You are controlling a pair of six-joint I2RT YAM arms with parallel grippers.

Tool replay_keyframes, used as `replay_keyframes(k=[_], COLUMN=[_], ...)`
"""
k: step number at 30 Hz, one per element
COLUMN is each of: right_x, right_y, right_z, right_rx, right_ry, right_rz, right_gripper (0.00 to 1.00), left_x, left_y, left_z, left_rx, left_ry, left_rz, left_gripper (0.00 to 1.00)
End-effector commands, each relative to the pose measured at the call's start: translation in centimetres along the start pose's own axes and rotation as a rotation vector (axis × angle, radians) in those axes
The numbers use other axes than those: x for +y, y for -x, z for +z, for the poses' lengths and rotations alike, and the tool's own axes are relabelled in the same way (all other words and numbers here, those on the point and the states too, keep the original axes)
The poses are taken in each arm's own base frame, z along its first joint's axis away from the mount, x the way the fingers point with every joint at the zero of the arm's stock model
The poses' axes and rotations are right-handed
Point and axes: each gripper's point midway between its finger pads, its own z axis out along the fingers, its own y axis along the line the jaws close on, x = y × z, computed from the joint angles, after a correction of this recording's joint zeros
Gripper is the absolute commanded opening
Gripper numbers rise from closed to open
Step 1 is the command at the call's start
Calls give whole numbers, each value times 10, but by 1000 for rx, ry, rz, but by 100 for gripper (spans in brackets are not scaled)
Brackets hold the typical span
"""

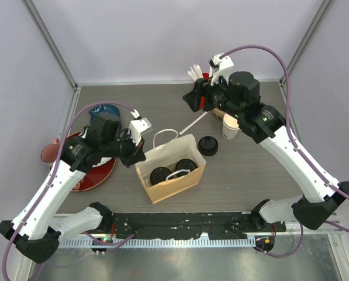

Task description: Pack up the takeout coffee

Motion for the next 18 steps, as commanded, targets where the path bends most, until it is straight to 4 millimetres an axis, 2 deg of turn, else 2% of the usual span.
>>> replay_keyframes(k=[1,5,10,15,18], right_x=[-11,-18,-39,-62,-74], right_y=[12,5,-1,-16,-21], right_z=[-12,-8,-7,-2,5], right_rx=[-65,-41,-7,42,59], right_ry=[-31,-43,-91,-143,-167], right_rz=[43,56,72,75,64], right_gripper=[66,65,66,65,65], left_x=[-8,-12,-11,-16,-20], left_y=[21,18,21,32,32], left_z=[-20,-18,-21,-33,-37], left_rx=[-79,-72,-86,-128,-129], left_ry=[-1,-23,-19,-16,-26], left_rz=[117,124,174,230,257], left_gripper=[0,0,0,0,0])
